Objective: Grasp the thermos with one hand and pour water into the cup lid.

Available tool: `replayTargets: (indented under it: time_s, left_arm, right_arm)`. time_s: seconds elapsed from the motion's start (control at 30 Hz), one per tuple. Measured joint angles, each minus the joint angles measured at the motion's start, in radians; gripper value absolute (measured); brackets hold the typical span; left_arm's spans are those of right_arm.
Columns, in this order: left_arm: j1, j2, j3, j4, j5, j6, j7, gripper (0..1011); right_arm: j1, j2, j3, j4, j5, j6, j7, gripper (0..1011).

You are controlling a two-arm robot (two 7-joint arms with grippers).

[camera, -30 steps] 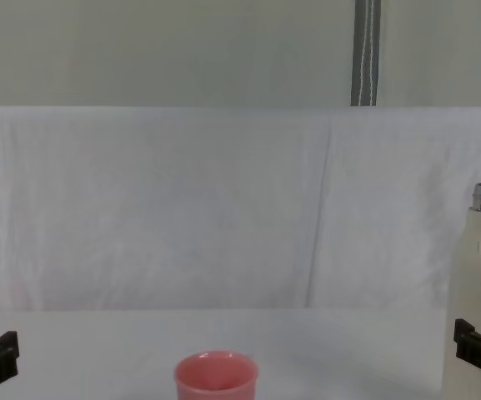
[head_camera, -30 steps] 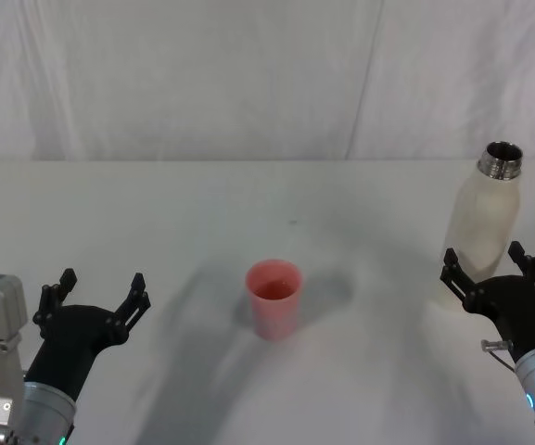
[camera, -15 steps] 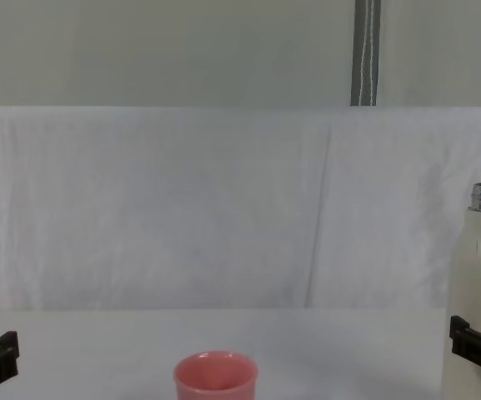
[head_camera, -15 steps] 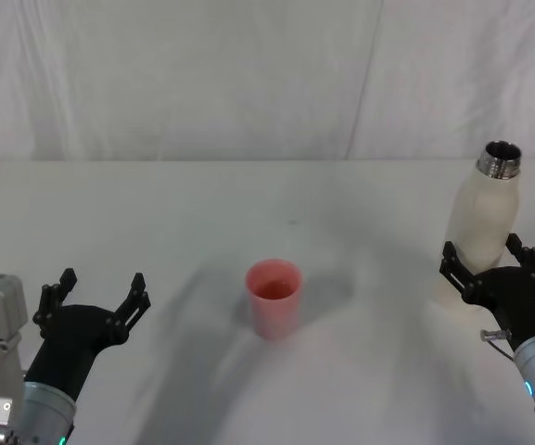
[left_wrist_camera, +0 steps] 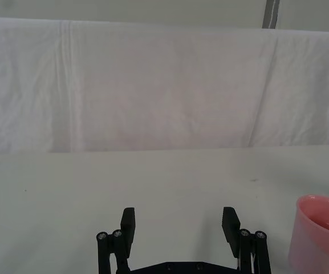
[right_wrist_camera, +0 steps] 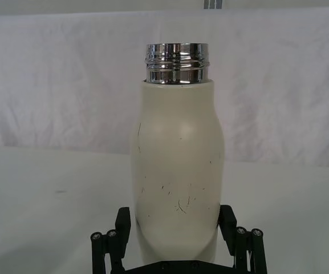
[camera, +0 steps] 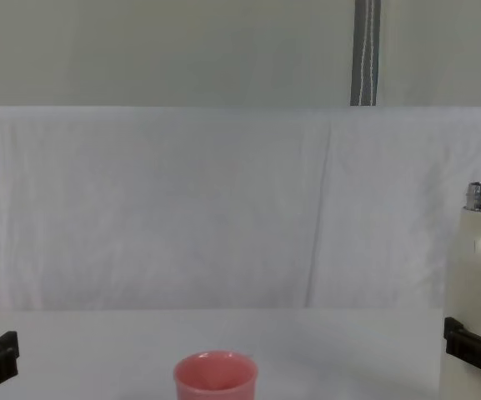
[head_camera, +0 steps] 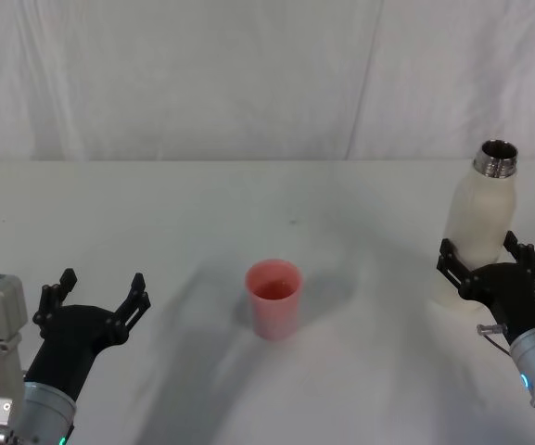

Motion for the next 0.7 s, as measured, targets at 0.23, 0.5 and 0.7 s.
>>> replayTargets:
  time_s: [0.23, 0.5, 0.7]
  left_arm:
    - [0.000, 0.000, 0.000, 0.000, 0.000, 0.000, 0.000, 1001]
    - [0.000, 0.000, 0.000, 0.000, 0.000, 0.000, 0.000, 1001]
    - [0.000, 0.000, 0.000, 0.000, 0.000, 0.000, 0.000, 1001]
  right_arm:
    - [0.018, 0.000, -0.001, 0.021, 0.002, 0.000, 0.001, 1001]
    - [0.029, 0.000, -0.002, 0.035, 0.002, 0.005, 0.000, 1002]
    - [0.045, 0.001, -0.004, 0.053, 0.002, 0.005, 0.001, 1002]
